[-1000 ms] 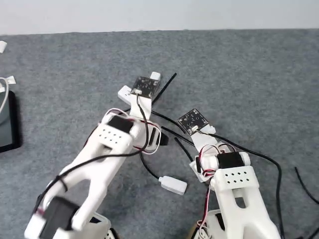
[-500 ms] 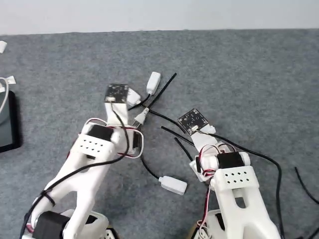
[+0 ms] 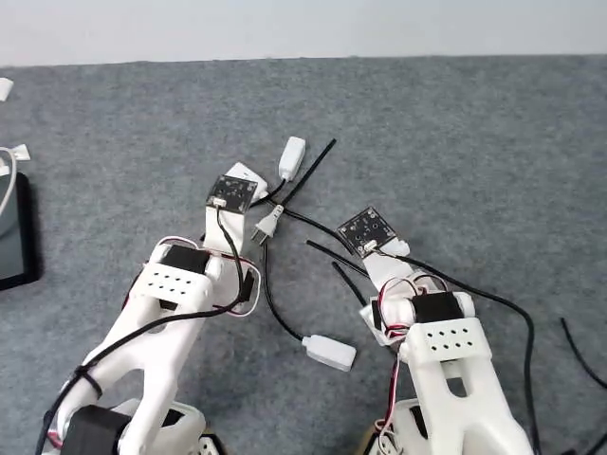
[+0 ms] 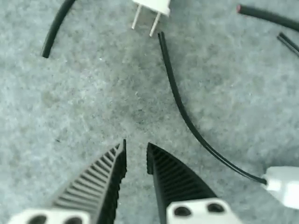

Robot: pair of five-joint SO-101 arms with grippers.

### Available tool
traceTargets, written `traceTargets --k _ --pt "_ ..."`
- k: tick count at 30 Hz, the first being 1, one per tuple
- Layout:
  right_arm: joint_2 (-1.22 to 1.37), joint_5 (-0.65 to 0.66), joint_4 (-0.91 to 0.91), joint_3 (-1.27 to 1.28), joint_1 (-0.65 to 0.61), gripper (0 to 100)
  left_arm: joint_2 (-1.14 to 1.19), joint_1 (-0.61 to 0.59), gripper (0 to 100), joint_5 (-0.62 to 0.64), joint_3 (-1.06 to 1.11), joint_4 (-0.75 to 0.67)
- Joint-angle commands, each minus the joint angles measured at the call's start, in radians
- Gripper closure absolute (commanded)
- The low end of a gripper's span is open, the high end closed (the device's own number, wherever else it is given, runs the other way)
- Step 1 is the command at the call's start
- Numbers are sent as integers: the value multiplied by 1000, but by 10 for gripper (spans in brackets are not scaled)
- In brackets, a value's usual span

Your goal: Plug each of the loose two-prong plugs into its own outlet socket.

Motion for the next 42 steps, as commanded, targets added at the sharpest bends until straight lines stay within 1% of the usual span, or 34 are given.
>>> traceTargets --k 1,4,7,9,13,14,20,21,23,25,28,32,36,39,42 --pt "-21 -9 -16 -9 13 973 -84 3 985 -48 -1 -29" --pt "-21 -9 -16 -9 13 973 -207 3 933 -89 54 -28" --pt "-21 -9 -16 -9 13 973 -374 3 830 -103 145 -28" --pt "-21 -9 -16 -9 13 973 -496 5 782 -124 214 -21" --pt "-21 -9 -16 -8 13 973 -753 -2 776 -319 344 -6" --pt "-21 -9 -16 -8 13 973 -816 0 776 -344 367 17" --pt "-21 -9 -16 -6 13 973 -1175 3 776 -348 481 103" --pt "-21 -9 -16 -6 13 973 -1220 5 776 -336 498 115" --pt "-21 -9 -16 -6 13 973 -1263 34 776 -261 515 155" --pt "-21 -9 -16 -6 13 973 -1246 78 776 -178 513 181" --pt "-18 -11 -18 -6 12 973 -1140 120 776 -83 493 147" --pt "-13 -23 -25 -5 10 973 -819 120 776 -12 372 92" --pt "-12 -46 -42 -3 12 972 -456 133 775 183 197 54" --pt "-13 -46 -44 -3 19 973 -258 209 775 330 97 60" --pt "-21 -51 -45 -9 73 973 -170 333 773 394 84 55"
